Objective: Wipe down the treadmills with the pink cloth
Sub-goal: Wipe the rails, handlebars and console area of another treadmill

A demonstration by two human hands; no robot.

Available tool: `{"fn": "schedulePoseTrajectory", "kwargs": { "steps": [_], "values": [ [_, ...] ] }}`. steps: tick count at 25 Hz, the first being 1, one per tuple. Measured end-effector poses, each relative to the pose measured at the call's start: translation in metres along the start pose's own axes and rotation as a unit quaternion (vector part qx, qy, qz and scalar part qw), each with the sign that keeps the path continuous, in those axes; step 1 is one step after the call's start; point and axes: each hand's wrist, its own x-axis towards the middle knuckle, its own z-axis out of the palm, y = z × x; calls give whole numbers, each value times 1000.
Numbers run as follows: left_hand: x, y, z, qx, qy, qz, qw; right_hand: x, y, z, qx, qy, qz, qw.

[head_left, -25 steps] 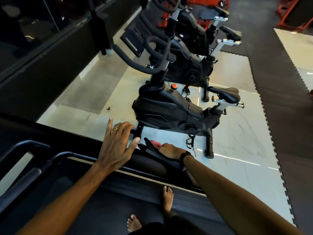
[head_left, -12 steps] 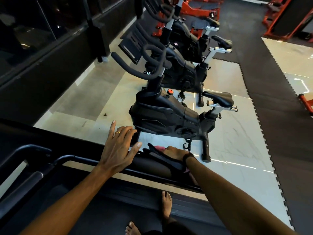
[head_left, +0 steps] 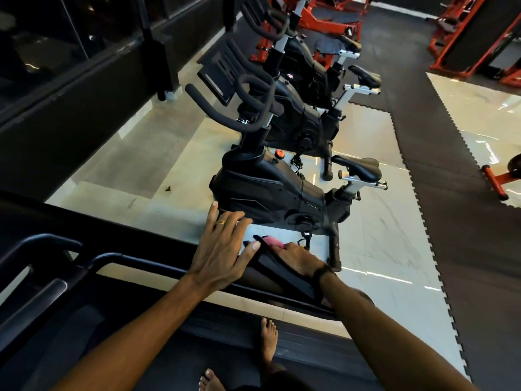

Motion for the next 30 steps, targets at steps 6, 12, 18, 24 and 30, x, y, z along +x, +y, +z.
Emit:
{"fn": "schedulePoseTrajectory", "kwargs": {
  "steps": [6, 12, 18, 24, 30],
  "values": [
    [-1, -1, 3, -2, 11, -10, 1000, -20, 12, 9, -15, 87, 15, 996],
    [0, -1, 6, 2, 19, -2, 1000, -61, 7, 26, -111, 224, -10, 968],
    [0, 3, 2, 16, 3, -19, 1000, 15, 12, 4, 21, 0, 65, 998],
    [3, 14, 1, 38, 11, -21, 999, -81, 28, 30, -115, 201, -100, 968],
    [12, 61, 18, 32, -10, -57, 998, 22, 57, -16, 55, -86, -95, 990]
  ]
}}
